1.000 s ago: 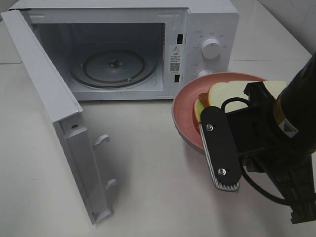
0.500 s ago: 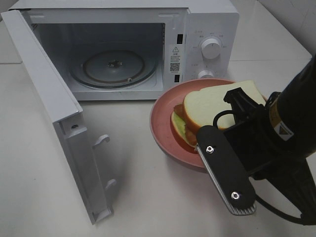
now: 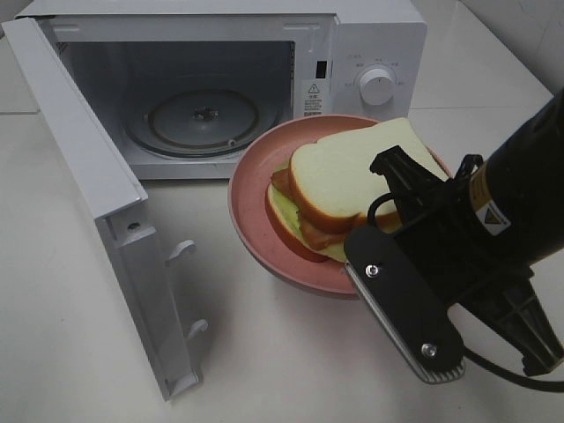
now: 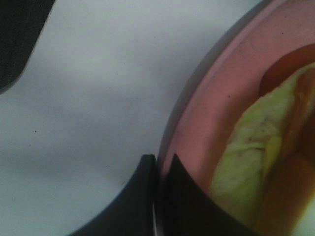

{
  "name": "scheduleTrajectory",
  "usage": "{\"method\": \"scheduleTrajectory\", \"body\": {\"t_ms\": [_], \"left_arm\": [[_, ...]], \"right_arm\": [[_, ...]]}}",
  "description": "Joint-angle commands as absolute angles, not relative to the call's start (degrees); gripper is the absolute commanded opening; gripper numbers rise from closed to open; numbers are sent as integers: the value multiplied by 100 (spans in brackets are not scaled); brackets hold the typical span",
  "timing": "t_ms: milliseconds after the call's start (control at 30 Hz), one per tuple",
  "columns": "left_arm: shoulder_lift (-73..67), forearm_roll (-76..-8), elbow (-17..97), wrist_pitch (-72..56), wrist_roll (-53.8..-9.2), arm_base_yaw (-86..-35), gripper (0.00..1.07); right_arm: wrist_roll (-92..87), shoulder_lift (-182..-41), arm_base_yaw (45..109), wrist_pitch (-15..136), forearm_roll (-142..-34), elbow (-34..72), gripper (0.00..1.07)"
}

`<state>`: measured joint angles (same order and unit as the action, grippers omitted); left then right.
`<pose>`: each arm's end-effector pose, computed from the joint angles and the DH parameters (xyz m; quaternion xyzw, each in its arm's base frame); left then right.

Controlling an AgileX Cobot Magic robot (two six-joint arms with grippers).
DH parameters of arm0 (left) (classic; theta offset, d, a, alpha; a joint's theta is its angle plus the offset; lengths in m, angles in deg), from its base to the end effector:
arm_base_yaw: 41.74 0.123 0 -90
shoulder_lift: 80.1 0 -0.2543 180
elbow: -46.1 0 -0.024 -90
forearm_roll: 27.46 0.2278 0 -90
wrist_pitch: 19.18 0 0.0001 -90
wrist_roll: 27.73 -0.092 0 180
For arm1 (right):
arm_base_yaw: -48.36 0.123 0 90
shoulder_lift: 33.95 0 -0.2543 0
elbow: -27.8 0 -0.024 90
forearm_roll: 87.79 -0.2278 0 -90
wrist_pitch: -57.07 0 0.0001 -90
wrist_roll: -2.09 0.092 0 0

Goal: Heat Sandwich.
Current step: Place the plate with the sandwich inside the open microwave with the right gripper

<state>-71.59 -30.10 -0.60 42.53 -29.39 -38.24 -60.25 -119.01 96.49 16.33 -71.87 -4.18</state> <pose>0.0040 -0.0035 0.2686 -0.0124 0.8520 0.0006 0.5235 0.1642 0.1585 0.2110 -0.8471 0.4839 -0.1317 0.1759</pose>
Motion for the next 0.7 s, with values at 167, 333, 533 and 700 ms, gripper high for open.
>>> {"method": "scheduleTrajectory", "body": {"t_ms": [167, 333, 533, 700], "left_arm": [[-7268, -3039, -60, 4196, -2933, -3790, 98], [-7268, -3039, -60, 4196, -2933, -3790, 98], [-7268, -3039, -60, 4196, -2933, -3790, 98], [-7268, -3039, -60, 4196, -2933, -3790, 98]], "right_arm": [[-7119, -11895, 9282, 1914, -7628, -424, 0], [-8024, -11952, 8932, 2000, -8247, -418, 0], [-8322, -12181, 8709, 2149, -8292, -413, 0], [-8408, -12302, 8709, 2292, -8396, -401, 0]]}}
